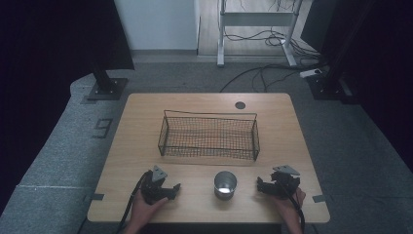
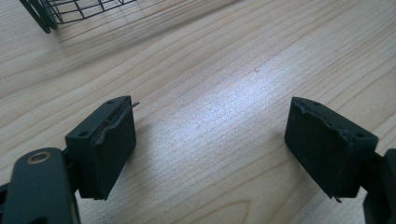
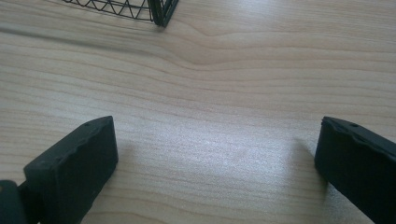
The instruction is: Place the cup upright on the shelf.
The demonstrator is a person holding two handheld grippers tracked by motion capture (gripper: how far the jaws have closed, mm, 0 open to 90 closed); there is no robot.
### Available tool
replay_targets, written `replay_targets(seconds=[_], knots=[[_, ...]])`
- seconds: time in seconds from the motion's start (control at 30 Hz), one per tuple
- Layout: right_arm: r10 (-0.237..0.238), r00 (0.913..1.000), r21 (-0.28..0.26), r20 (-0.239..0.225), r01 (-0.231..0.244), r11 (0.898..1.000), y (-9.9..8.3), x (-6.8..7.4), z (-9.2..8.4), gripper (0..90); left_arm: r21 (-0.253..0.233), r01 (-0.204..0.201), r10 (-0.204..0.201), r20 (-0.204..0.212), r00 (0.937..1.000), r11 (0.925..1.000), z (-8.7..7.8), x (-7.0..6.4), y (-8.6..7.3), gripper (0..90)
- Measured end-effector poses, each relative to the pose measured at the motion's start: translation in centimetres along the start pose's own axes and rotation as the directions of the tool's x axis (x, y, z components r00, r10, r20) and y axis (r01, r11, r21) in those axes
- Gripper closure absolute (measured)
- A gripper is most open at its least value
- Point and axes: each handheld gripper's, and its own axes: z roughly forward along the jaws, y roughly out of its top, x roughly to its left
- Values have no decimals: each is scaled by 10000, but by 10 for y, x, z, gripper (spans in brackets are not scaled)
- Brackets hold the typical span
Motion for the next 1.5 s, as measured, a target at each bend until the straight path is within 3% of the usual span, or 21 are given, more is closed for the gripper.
replay_targets(seconds=[0.27,0.37,0.53,0.67,0.73,1.0,1.13,1.5], knots=[[108,9999,-1,113,-108,9999,0,1,0,0,1,-2,2,2,10000,10000,0,0,0,164],[-90,9999,-223,-117,88,9997,0,2,-1,76,4,-5,5,4,10000,10000,0,0,0,164],[-286,9991,-230,-304,279,9993,1,0,-3,119,2,2,-2,3,10000,10000,0,0,0,164],[-184,9989,-262,-423,173,9995,1,-3,-3,131,5,-6,6,7,10000,10000,0,0,0,164],[11,9974,-427,-726,-42,9991,2,-5,-7,146,5,-3,3,6,10000,10000,0,0,0,164],[73,9973,-1096,-730,-153,9939,7,-7,-22,162,3,-1,1,3,10000,10000,0,0,0,164],[-20,9930,-1446,-1181,-152,9894,13,-3,-35,184,5,-3,3,5,10000,10000,0,0,0,164],[-632,9836,-2072,-1689,273,9779,21,18,-56,188,3,-7,7,6,10000,10000,0,0,0,164]])
